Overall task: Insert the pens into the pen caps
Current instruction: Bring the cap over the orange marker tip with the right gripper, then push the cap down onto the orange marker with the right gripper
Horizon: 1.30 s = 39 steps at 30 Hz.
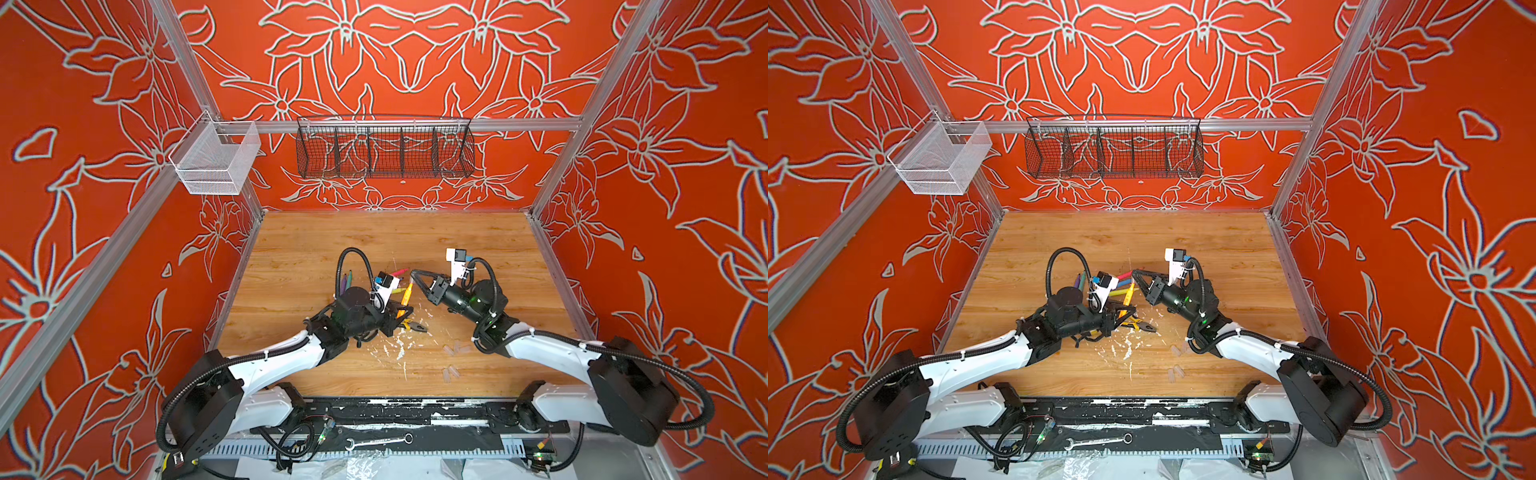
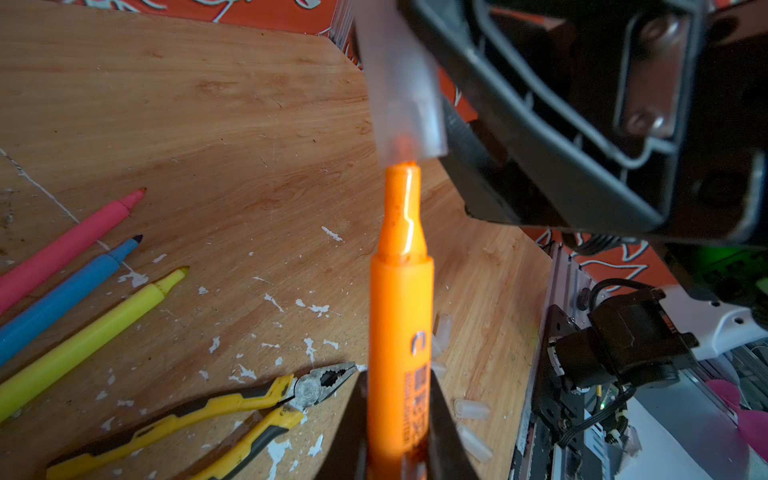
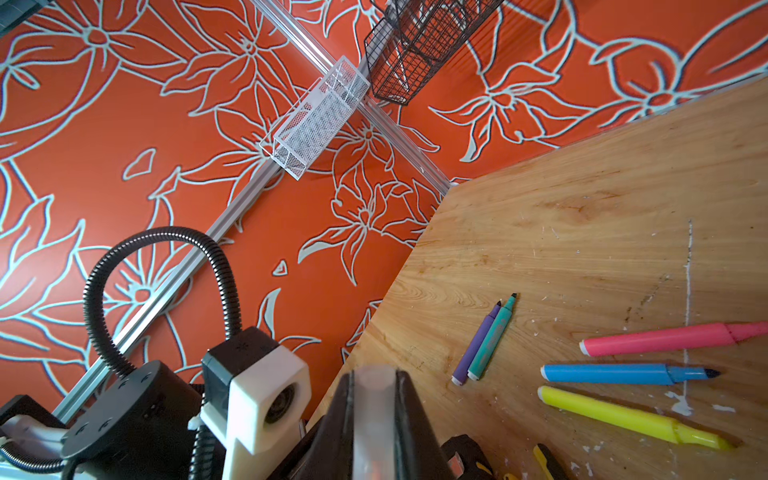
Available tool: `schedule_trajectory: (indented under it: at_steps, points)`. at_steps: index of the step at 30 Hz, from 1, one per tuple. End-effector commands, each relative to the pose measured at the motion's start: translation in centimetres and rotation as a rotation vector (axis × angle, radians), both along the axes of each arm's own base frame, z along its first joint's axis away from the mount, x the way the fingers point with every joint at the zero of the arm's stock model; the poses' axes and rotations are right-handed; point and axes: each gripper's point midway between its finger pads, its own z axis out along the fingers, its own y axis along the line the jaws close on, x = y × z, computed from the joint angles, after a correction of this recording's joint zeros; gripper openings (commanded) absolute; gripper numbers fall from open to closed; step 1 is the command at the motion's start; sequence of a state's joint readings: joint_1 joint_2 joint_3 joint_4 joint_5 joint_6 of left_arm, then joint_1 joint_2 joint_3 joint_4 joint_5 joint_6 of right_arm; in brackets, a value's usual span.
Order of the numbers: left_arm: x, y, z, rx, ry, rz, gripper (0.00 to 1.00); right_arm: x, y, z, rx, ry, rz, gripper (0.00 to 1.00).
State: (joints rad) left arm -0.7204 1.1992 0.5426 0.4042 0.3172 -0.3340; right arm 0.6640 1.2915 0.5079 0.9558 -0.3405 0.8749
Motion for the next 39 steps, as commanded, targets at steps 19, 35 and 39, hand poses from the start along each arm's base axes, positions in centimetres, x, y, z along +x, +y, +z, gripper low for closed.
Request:
schedule_trajectory:
  at_steps: [19,35,39]
  points:
    - [0.3,1.2,2.5,-0.041,-0.081,0.069,0.0,-5.1,4.8,-0.2,0.017,-0.119,0.163,0.0]
    - [0.1,2.2,3.4,-0.078,-0.094,0.11,0.0,-5.7,4.4,-0.2,0.008,-0.175,0.155,0.0]
    - [0.1,2.2,3.4,-0.072,-0.109,0.106,0.0,-6.1,4.9,0.2,0.009,-0.184,0.186,0.3]
